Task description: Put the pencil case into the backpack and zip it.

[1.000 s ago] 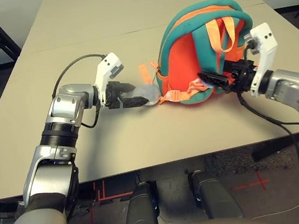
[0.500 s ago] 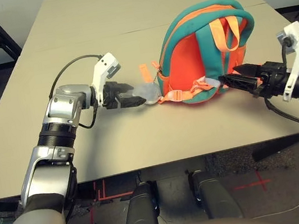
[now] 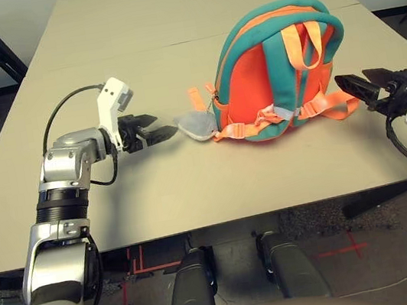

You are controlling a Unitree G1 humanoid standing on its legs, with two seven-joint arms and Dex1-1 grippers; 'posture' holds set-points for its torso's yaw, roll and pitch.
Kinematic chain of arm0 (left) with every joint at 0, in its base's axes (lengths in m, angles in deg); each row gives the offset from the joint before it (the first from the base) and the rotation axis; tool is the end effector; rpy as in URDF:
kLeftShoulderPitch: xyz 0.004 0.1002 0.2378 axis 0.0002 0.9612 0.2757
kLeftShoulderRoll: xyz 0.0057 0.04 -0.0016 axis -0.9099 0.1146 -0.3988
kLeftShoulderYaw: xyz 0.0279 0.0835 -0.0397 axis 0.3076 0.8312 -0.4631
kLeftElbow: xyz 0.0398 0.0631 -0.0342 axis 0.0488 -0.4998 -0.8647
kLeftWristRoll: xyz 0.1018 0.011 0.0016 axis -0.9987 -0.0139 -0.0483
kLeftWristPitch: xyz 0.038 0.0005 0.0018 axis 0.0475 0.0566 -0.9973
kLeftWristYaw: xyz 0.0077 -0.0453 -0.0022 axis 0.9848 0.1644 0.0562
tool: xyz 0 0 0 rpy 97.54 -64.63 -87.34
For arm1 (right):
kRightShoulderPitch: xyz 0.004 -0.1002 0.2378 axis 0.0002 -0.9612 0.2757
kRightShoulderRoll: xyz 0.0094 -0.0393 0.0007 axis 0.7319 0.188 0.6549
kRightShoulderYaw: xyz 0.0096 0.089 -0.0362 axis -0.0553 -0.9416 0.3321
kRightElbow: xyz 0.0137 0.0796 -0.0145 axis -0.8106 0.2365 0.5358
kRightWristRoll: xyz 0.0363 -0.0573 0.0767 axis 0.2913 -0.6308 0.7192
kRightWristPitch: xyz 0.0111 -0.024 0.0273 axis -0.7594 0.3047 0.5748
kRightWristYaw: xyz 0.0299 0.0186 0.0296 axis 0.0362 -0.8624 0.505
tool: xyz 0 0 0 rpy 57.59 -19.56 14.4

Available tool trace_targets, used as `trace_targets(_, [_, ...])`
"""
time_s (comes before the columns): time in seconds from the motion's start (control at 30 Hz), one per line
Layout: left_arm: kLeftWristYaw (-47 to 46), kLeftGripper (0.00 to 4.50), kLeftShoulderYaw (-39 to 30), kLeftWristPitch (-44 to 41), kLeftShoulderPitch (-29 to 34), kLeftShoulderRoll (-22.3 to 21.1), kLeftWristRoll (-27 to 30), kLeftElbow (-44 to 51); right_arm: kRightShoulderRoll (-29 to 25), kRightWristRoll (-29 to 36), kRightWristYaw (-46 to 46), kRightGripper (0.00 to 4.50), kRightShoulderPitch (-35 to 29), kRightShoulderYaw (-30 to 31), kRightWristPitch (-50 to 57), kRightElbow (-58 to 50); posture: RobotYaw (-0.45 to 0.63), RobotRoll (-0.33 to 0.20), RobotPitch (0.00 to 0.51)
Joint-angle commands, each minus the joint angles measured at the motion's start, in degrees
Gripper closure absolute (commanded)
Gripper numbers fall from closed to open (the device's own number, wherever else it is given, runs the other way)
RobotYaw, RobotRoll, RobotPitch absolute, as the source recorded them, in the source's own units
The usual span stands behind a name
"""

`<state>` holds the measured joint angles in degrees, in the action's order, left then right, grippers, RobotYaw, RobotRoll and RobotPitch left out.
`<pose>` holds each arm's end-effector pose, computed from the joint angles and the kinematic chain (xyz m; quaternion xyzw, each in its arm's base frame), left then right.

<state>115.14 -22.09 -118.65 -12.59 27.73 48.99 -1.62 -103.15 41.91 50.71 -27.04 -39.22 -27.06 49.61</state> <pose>0.3013 0.2545 0.1664 -0.0034 0.1408 -0.3132 0.9392 0.2232 -0.3023 0.1728 0.0891 0.0170 0.1104 0.9897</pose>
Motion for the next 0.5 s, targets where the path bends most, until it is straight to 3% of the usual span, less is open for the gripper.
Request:
trace_targets(0.03, [-8.8, 0.0, -6.0, 4.6, 1.5, 1.2, 0.5, -1.3, 1.6, -2.8, -0.2, 0.07, -0.7, -0.7, -7.1, 3.3, -0.12, 0.0, 0.16])
trace_targets(0.2, [-16.3, 0.0, -11.7, 10.8, 4.8, 2.2, 0.8, -2.8, 3.7, -4.9, -1.1, 0.07, -0.9, -1.9, -14.9, 8.0, -0.1, 0.0, 0.156])
trace_targets(0.5, [-24.7, 0.0, -16.0, 19.6, 7.9, 3.5, 0.7, -5.4, 4.1, -8.0, -3.2, 0.07, 0.1, -2.5, -25.5, 16.2, -0.08, 0.0, 0.158])
